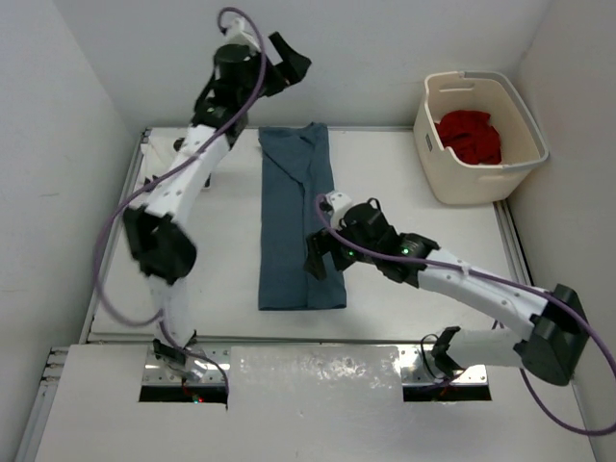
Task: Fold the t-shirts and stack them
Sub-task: Rotate the tshirt 90 degrees, then grab the bottom of the folded rectangular tshirt with both arms
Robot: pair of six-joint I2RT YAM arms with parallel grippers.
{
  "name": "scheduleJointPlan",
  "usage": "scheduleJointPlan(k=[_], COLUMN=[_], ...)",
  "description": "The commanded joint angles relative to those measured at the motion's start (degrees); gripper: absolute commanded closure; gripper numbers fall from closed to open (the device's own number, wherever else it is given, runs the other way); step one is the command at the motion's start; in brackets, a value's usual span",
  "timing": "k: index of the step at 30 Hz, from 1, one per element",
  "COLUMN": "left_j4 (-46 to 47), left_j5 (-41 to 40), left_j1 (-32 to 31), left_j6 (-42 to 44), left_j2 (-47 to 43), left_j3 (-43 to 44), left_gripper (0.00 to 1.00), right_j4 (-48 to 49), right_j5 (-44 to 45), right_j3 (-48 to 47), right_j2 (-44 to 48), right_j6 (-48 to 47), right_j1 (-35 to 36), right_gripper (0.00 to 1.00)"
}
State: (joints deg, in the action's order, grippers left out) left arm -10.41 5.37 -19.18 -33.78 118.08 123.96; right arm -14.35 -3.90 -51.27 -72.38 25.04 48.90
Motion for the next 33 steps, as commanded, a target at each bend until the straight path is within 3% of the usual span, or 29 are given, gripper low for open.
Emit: scheduleJointPlan(k=[1,6,12,17,22,24,32,33], left_j4=[-8.22,-5.58,-10.94,-16.91,-13.50,-8.15,-5.94,-5.32], left_j5=[-3.43,-5.10,-2.31,-0.54,4.56,7.89,7.81,8.51], left_j1=[0.20,-0.33,-2.79,-3.58,-4.11,-5.16,-7.10,-7.10], left_j6=[4.07,-2.06,-13.31,-18.34,-19.48,-20.35,-17.81,-17.72], left_j2=[-14.33,-40.53,-63.39,-74.39,-73.18,-71.51,-64.21,-63.25], left_j3=[-15.98,-55.57,-86.84,-99.41,-106.11,-110.15,-112.27,-112.19], left_gripper=[0.00,0.00,0.00,0.00,0.00,0.00,0.25,0.35], right_j4=[-5.60,-7.27,-2.62,3.35,6.97,7.14,10.74,10.92], right_j5=[10.82,14.63,9.54,3.91,-0.05,-0.67,-4.18,-4.45], right_j3=[4.49,12.41,19.71,21.21,21.21,21.03,23.31,23.23], right_j2=[4.34,9.88,8.67,3.22,-2.14,-3.20,-6.63,-6.81], right_j6=[1.67,6.16,9.24,11.96,14.77,15.13,18.12,18.29], right_j1=[-0.04,-1.00,-2.06,-2.41,-2.59,-2.76,-3.73,-3.99], right_gripper=[0.01,0.01,0.01,0.01,0.01,0.01,0.03,0.05])
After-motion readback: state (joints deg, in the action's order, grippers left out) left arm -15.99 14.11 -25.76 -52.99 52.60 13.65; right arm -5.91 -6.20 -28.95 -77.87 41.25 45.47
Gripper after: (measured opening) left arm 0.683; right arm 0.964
